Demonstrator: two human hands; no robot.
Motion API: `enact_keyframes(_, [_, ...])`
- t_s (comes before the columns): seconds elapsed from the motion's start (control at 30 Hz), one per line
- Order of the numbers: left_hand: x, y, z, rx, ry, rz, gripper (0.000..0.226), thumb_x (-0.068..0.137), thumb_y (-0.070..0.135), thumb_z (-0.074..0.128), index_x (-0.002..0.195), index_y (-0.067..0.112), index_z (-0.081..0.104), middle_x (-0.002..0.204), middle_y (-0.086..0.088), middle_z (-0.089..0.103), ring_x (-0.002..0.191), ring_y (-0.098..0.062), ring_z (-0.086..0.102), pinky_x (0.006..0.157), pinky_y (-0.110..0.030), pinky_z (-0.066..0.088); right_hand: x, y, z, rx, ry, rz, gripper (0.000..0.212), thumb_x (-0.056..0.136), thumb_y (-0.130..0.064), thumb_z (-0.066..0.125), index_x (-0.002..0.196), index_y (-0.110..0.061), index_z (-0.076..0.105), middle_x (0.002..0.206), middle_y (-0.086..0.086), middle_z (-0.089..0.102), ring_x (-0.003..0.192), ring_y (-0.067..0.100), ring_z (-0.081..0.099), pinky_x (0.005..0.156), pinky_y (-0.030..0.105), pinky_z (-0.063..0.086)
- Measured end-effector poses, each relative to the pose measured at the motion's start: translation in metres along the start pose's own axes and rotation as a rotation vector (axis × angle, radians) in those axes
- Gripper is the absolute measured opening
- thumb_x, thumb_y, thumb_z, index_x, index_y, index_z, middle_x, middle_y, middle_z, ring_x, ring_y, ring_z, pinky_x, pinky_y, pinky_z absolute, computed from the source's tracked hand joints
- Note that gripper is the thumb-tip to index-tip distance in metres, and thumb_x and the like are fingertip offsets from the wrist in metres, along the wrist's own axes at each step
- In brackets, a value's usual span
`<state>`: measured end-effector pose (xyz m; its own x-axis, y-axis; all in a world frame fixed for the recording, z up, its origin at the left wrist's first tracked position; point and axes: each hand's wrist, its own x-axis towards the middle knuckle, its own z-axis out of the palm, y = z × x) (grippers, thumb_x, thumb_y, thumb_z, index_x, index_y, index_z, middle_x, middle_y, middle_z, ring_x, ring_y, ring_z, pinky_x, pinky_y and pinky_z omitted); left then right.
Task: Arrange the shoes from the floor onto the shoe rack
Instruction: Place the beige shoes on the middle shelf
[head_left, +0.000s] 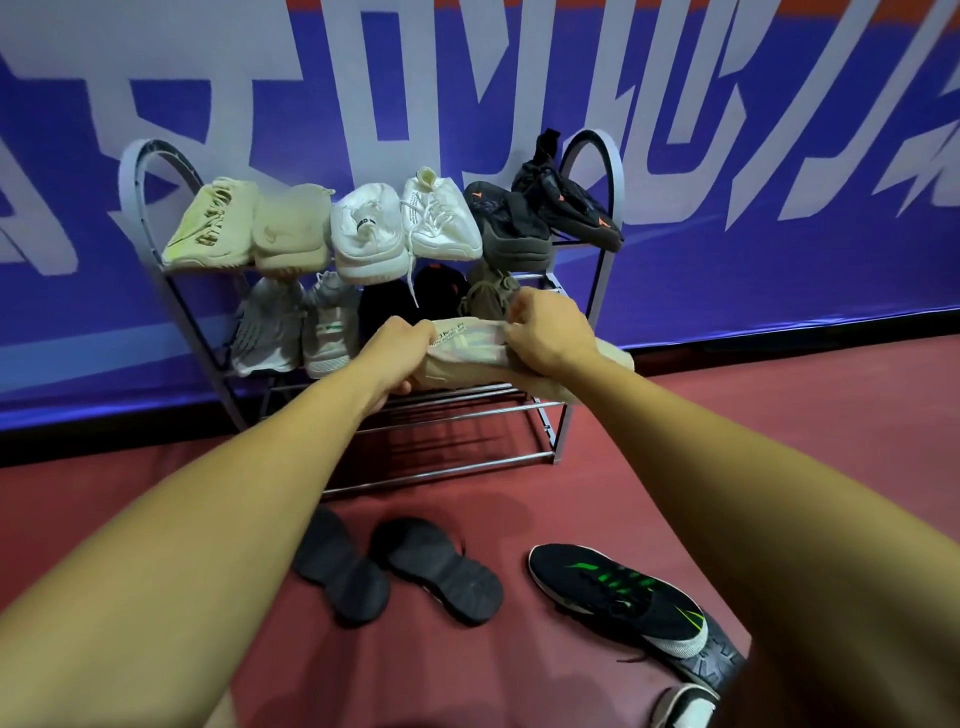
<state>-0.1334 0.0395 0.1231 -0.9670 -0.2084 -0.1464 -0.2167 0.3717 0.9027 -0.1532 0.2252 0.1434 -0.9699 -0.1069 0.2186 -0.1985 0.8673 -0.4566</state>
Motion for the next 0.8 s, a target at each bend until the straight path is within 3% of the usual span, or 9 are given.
enact_keyframes(0.07, [0.002, -0.002, 0.003, -0.084, 0.044, -0.051, 0.026, 0.083, 0.030, 0.049, 0.093, 0.008, 0.059, 0.068, -0.008, 0.059, 0.052, -0.020, 0.050, 0.046, -0.023, 0.035, 0.000, -0.001, 0.001, 0.035, 0.039, -0.009, 0.022, 0.084, -0.023, 0.056, 0.103, -0.017, 0.065, 0.110, 0.011, 0.062, 0.101, 0.032, 0.059, 0.079, 0.037, 0.046])
enact_keyframes(0.2, [0.011, -0.010, 0.006, -0.234, 0.089, -0.147, 0.053, 0.075, 0.037, 0.052, 0.119, 0.007, 0.053, 0.093, -0.015, 0.070, 0.064, -0.024, 0.059, 0.043, -0.021, 0.040, -0.001, 0.002, 0.009, -0.016, 0.089, 0.032, 0.031, 0.088, -0.037, 0.055, 0.110, -0.016, 0.064, 0.117, 0.012, 0.058, 0.110, 0.032, 0.055, 0.087, 0.042, 0.044])
enact_keyframes(0.3, [0.010, -0.008, 0.006, -0.381, 0.069, -0.194, 0.048, 0.078, 0.031, 0.052, 0.121, 0.008, 0.055, 0.096, -0.016, 0.071, 0.058, -0.026, 0.064, 0.039, -0.019, 0.038, -0.001, 0.002, 0.014, 0.149, 0.111, 0.157, 0.043, 0.089, -0.049, 0.053, 0.105, -0.010, 0.058, 0.110, 0.013, 0.061, 0.102, 0.034, 0.058, 0.077, 0.041, 0.048])
enact_keyframes(0.4, [0.003, 0.003, 0.009, -0.533, -0.036, -0.232, 0.033, 0.085, 0.022, 0.049, 0.114, 0.012, 0.061, 0.084, -0.011, 0.069, 0.056, -0.025, 0.066, 0.040, -0.017, 0.037, -0.001, 0.000, 0.018, 0.398, -0.044, 0.216, 0.050, 0.089, -0.056, 0.054, 0.082, -0.007, 0.060, 0.088, 0.011, 0.065, 0.089, 0.037, 0.065, 0.073, 0.043, 0.051])
enact_keyframes(0.47, [0.000, 0.010, 0.014, -0.618, -0.118, -0.246, 0.032, 0.086, 0.023, 0.053, 0.115, 0.012, 0.062, 0.088, -0.010, 0.071, 0.058, -0.024, 0.069, 0.043, -0.018, 0.041, -0.003, -0.003, 0.020, 0.599, -0.125, 0.195, 0.048, 0.089, -0.053, 0.059, 0.090, -0.005, 0.061, 0.083, 0.009, 0.065, 0.079, 0.033, 0.067, 0.069, 0.043, 0.054])
enact_keyframes(0.53, [-0.001, 0.013, 0.020, -0.652, -0.165, -0.221, 0.036, 0.087, 0.028, 0.059, 0.120, 0.013, 0.063, 0.095, -0.009, 0.071, 0.066, -0.023, 0.070, 0.047, -0.020, 0.044, -0.004, -0.004, 0.016, 0.729, -0.142, 0.220, 0.053, 0.090, -0.051, 0.062, 0.105, -0.001, 0.060, 0.086, 0.005, 0.065, 0.067, 0.019, 0.061, 0.057, 0.029, 0.045])
enact_keyframes(0.7, [0.006, 0.010, 0.035, -0.416, -0.173, -0.122, 0.057, 0.078, 0.053, 0.071, 0.121, 0.019, 0.055, 0.106, -0.002, 0.072, 0.085, -0.018, 0.067, 0.055, -0.023, 0.046, 0.001, 0.011, 0.011, 0.883, -0.280, 0.285, 0.055, 0.075, -0.052, 0.071, 0.105, -0.007, 0.067, 0.081, 0.000, 0.055, 0.062, 0.011, 0.049, 0.054, 0.026, 0.036])
enact_keyframes(0.8, [0.008, 0.006, 0.045, -0.235, -0.198, -0.066, 0.051, 0.080, 0.058, 0.070, 0.109, 0.020, 0.052, 0.106, 0.000, 0.070, 0.083, -0.012, 0.067, 0.056, -0.021, 0.044, 0.004, 0.026, 0.009, 0.978, -0.282, 0.352, 0.021, 0.080, -0.027, 0.067, 0.095, -0.012, 0.066, 0.082, 0.006, 0.053, 0.054, 0.009, 0.045, 0.048, 0.023, 0.033])
